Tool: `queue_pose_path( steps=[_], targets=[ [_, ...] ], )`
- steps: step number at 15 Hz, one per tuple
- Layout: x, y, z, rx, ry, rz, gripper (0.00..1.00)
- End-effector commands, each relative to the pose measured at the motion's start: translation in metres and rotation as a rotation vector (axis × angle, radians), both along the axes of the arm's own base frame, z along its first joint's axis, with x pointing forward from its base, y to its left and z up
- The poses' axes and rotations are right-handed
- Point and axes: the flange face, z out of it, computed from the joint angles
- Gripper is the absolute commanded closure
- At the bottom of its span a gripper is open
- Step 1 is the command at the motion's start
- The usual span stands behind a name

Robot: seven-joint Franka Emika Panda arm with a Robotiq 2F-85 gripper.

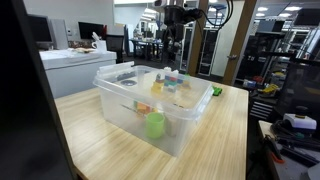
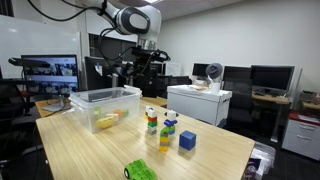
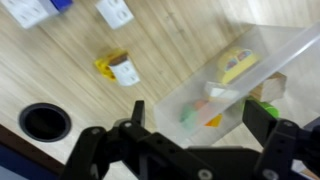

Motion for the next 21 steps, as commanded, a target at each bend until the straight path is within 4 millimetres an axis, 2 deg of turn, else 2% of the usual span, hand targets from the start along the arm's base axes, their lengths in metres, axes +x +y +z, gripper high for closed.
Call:
queue_pose_path(
  steps=[1,3,7,15,21],
  targets=[
    [0.022,-0.068,-0.013,-0.064,-0.046,-0.192,0.0],
    [0.027,-0.102,-0.029,-0.113,-0.062,-0.308,0.0],
    [0.036,-0.123,-0.055,-0.169,-0.075,-0.401,0.0],
    [0.05,-0.127,-0.107,-0.269,-0.056,-0.465,0.0],
    [0.05,-0.12,-0.134,-0.29,-0.03,-0.457,0.0]
  ],
)
